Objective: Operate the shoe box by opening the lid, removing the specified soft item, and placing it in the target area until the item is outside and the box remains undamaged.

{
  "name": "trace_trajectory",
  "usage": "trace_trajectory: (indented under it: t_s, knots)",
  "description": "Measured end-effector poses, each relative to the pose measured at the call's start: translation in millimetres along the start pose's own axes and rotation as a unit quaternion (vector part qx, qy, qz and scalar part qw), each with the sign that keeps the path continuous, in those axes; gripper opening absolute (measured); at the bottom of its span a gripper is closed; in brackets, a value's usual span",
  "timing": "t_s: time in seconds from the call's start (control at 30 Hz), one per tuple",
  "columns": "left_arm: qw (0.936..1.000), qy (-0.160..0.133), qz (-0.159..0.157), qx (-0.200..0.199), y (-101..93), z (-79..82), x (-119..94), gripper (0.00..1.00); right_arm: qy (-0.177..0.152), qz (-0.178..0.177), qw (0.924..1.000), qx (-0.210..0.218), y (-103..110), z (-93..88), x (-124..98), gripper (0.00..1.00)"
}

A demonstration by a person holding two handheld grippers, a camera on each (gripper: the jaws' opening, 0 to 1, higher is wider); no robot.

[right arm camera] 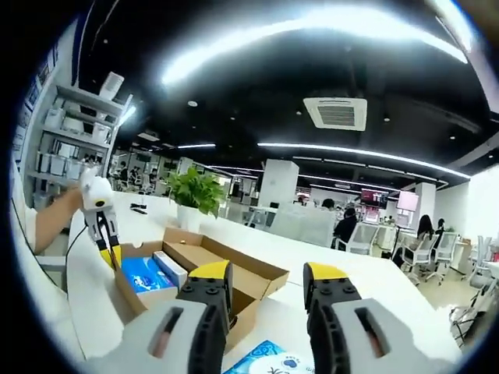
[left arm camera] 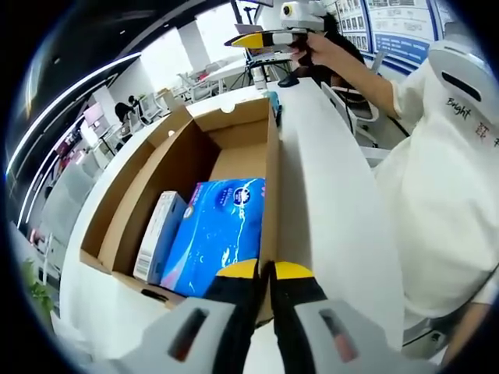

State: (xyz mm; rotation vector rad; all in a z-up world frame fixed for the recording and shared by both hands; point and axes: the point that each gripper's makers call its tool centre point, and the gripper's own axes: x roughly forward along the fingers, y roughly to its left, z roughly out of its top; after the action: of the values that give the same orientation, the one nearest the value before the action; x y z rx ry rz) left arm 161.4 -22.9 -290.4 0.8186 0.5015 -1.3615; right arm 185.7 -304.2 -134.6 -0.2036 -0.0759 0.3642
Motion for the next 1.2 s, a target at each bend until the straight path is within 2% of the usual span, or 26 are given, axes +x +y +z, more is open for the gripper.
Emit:
trace_trajectory:
  t_s: [0.1,0.2,0.23,0.27,0.3,0.37,0.47,0.57,0.67,0.73,0.8,0.83,0.93,1.07,1.2]
  knots:
    - [1.0000,-0.001,0.002,0.002,0.0,0.0,-0.1,0.05,0.002,0.021,0.9998,-0.005,5.7,3.2,3.0,0.36]
    - [1.0000,0.000,0.001,0.002,0.1,-0.1,0.0,0.05,-0.002,0.108,0.9941,-0.001,35.6,8.9,8.0,0.39]
    - [1.0000,0.001,0.001,0.001,0.2,-0.1,0.1,0.05,0.005,0.140,0.9900,0.018,47.3,10.2,10.6,0.42]
    - [1.0000,0.001,0.000,0.001,0.2,-0.2,0.2,0.04,0.009,0.151,0.9883,0.021,51.0,9.9,11.8,0.45]
    - [1.0000,0.002,0.000,0.001,0.1,-0.2,0.3,0.04,0.021,0.182,0.9829,0.022,63.6,8.7,17.0,0.47]
    - [1.0000,0.001,0.001,0.002,0.1,-0.1,0.3,0.05,0.037,0.196,0.9799,0.012,74.4,6.0,24.2,0.46]
    - [1.0000,-0.002,0.002,0.003,0.5,-0.1,0.2,0.05,0.054,0.214,0.9745,-0.039,89.4,1.5,36.7,0.47]
    - [1.0000,-0.001,0.001,0.003,0.9,-0.1,0.3,0.05,0.062,0.231,0.9702,-0.036,102.0,-1.2,47.2,0.46]
    - [1.0000,0.000,0.001,0.005,0.6,0.0,0.5,0.05,0.075,0.263,0.9614,-0.035,115.7,-3.7,57.0,0.46]
    - [1.0000,0.000,0.001,0.007,0.5,0.0,0.5,0.05,0.090,0.284,0.9534,-0.049,122.3,-6.6,60.3,0.46]
    - [1.0000,-0.001,0.001,0.006,0.3,0.1,0.6,0.05,0.090,0.281,0.9542,-0.048,123.7,-3.3,66.2,0.47]
    - [1.0000,-0.001,0.000,0.006,0.4,0.3,0.6,0.05,0.090,0.294,0.9503,-0.048,129.0,0.2,67.3,0.47]
    - [1.0000,-0.001,0.000,0.005,0.5,0.4,0.7,0.05,0.081,0.310,0.9463,-0.039,137.4,7.5,68.9,0.51]
    - [1.0000,0.001,0.000,0.004,0.3,0.4,0.8,0.05,0.071,0.322,0.9436,-0.026,143.3,12.8,71.1,0.57]
    - [1.0000,0.000,-0.001,0.003,0.1,0.5,1.0,0.05,0.068,0.336,0.9388,-0.032,153.1,12.1,72.1,0.57]
